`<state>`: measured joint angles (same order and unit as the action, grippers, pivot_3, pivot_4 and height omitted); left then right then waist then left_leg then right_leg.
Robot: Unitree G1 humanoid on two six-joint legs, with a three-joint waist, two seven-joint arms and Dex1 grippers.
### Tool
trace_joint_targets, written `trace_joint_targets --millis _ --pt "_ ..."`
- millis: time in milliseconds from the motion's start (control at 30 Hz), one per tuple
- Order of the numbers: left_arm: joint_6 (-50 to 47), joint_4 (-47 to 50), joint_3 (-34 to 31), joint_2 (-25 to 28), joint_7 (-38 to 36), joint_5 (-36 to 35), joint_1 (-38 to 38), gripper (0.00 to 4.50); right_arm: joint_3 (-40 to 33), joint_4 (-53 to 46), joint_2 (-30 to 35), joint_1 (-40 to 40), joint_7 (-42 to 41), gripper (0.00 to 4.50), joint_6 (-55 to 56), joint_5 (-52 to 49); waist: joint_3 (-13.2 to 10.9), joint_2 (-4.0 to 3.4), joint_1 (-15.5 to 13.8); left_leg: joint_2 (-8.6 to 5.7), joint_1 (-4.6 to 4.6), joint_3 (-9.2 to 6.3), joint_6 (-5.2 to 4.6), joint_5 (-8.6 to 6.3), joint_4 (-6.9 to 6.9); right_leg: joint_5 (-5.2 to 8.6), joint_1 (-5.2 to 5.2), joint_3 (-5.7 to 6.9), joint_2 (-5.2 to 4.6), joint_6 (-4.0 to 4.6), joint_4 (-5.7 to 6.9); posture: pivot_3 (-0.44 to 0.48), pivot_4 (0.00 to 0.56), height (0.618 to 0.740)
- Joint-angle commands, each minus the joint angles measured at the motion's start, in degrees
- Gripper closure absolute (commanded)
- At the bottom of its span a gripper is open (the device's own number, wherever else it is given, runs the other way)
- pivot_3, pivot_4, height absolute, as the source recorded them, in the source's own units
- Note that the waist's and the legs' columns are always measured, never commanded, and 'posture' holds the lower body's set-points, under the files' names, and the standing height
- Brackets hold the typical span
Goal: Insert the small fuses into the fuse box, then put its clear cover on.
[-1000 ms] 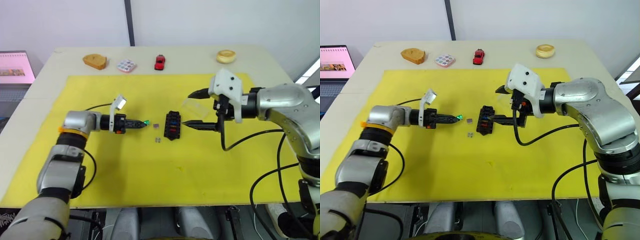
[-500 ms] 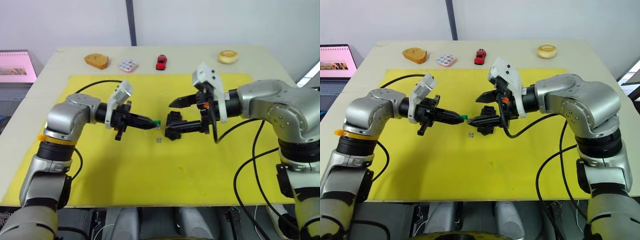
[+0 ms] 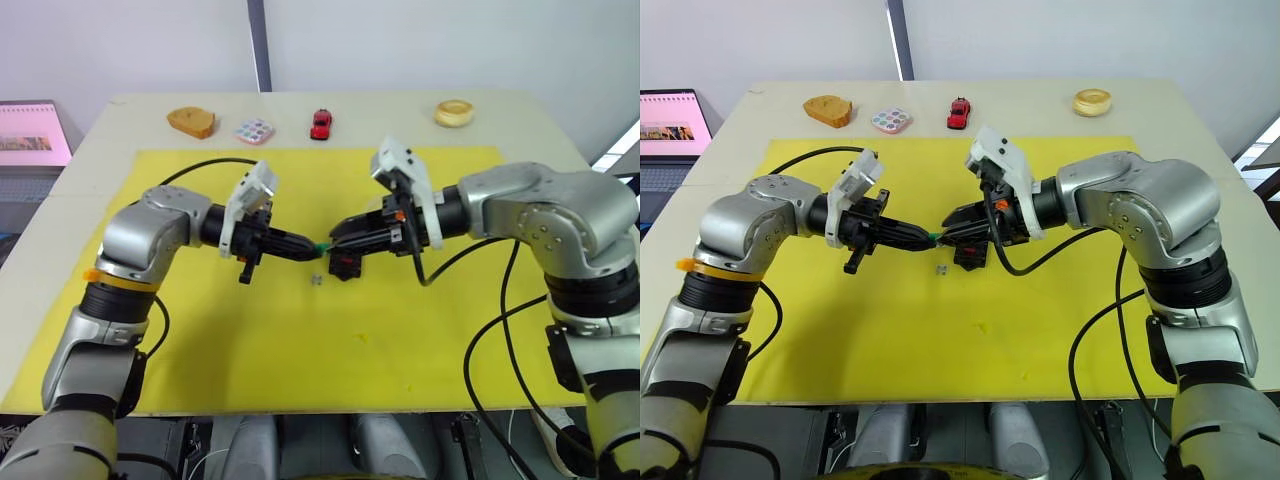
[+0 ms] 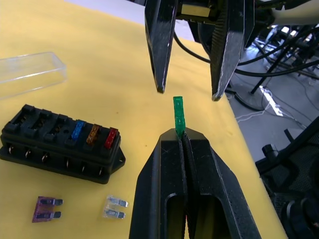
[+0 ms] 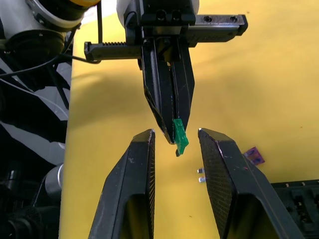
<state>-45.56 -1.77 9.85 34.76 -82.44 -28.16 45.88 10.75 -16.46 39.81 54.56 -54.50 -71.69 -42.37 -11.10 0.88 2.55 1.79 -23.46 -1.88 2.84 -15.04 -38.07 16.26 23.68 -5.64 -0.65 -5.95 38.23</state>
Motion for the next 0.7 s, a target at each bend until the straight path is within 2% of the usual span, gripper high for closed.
trace_joint_targets --millis 33,700 --pt "1.0 1.6 -0.5 0.6 -0.4 -1.1 2.1 4.50 -0.8 -0.4 -0.3 1.3 -0.3 3.03 1.0 -0.3 0.0 0.00 0.0 0.00 0.00 0.00 0.00 0.00 0.00 0.00 0.00 0.00 0.00 0.00 0.00 0.000 0.150 0.740" --pt "0.8 2.2 -0.3 1.9 0.5 -1.8 2.2 4.50 0.9 0.1 0.0 0.6 -1.7 3.03 3.1 0.4 0.0 0.00 0.0 0.00 -0.01 0.00 0.00 0.00 0.01 0.00 0.02 0.00 0.01 0.00 0.00 0.000 0.150 0.740"
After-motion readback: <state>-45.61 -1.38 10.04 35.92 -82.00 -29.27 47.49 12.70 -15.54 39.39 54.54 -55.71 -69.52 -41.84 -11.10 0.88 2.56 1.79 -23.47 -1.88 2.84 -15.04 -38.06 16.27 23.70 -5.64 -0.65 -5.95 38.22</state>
